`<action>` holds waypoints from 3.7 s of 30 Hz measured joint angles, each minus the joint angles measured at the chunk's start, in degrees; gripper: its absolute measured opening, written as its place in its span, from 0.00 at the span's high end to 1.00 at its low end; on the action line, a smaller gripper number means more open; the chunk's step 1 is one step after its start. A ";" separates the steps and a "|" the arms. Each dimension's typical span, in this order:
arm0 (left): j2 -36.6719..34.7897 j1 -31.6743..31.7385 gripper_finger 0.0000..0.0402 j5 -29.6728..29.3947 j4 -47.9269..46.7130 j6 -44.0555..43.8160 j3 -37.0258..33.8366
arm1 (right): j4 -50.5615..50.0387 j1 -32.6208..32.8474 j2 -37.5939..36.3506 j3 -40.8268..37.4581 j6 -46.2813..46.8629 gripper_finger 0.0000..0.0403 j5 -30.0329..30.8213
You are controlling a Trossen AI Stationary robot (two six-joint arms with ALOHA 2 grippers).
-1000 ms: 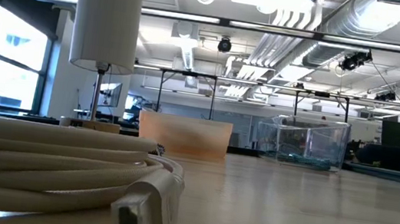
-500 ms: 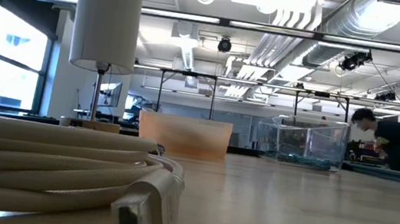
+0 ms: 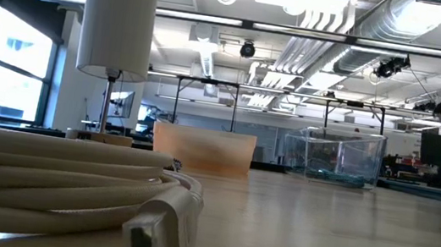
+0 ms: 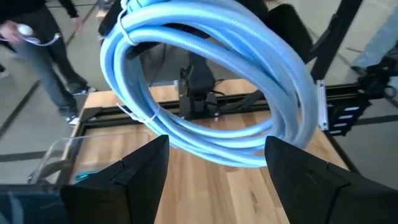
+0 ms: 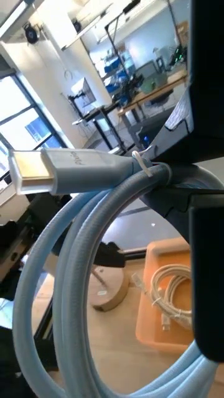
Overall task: Pick & Place USB Port
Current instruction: Put the blue HDMI cable into the orange bin
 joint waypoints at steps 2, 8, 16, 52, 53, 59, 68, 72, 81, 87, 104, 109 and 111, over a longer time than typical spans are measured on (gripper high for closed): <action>0.00 -0.01 0.36 -0.36 -0.06 0.01 0.00 | -0.06 -0.66 0.07 0.00 0.09 0.92 -0.75; 0.02 0.13 0.36 4.43 -1.63 -0.02 0.00 | -0.01 -1.85 1.66 0.00 -0.03 0.92 -1.93; 0.04 0.10 0.36 15.58 -8.36 -0.40 0.00 | 1.41 -2.09 4.67 0.00 -1.83 0.92 -6.87; -0.04 0.02 0.36 11.63 -11.06 4.40 0.07 | 4.57 -3.65 6.41 -0.02 -2.90 0.92 -10.95; -0.02 0.02 0.36 10.93 -10.45 4.61 0.07 | 4.51 -3.65 6.83 -0.02 -3.00 0.92 -10.81; 0.02 -0.01 0.39 8.56 -9.99 5.56 -0.07 | 4.40 -3.74 8.50 0.00 -4.62 0.92 -9.90; 0.02 0.05 0.92 3.62 -12.55 9.84 -0.07 | 4.54 -4.04 8.46 0.04 -7.06 0.92 -7.59; 0.02 -0.01 0.94 -0.27 -13.01 9.90 -0.07 | 4.65 -4.90 8.46 0.04 -6.75 0.87 -9.08; 0.10 0.04 0.98 -6.23 -14.70 12.00 -0.02 | 7.00 -5.44 8.35 0.02 -4.40 0.55 -8.11; 0.07 0.08 0.98 -13.25 -19.43 11.98 0.07 | 5.85 -3.55 6.54 -0.09 -5.21 0.47 -4.10; 3.49 4.67 0.98 -19.93 -29.95 22.70 0.20 | -13.22 -2.54 -5.32 -0.04 16.11 0.47 -5.20; 8.16 6.66 0.98 -18.09 -31.67 24.36 0.11 | -19.96 -3.89 -7.09 -0.02 23.01 0.47 -10.58; 9.90 7.14 0.98 -18.49 -34.07 25.30 0.04 | -21.57 -4.02 -7.46 -0.02 24.79 0.47 -10.89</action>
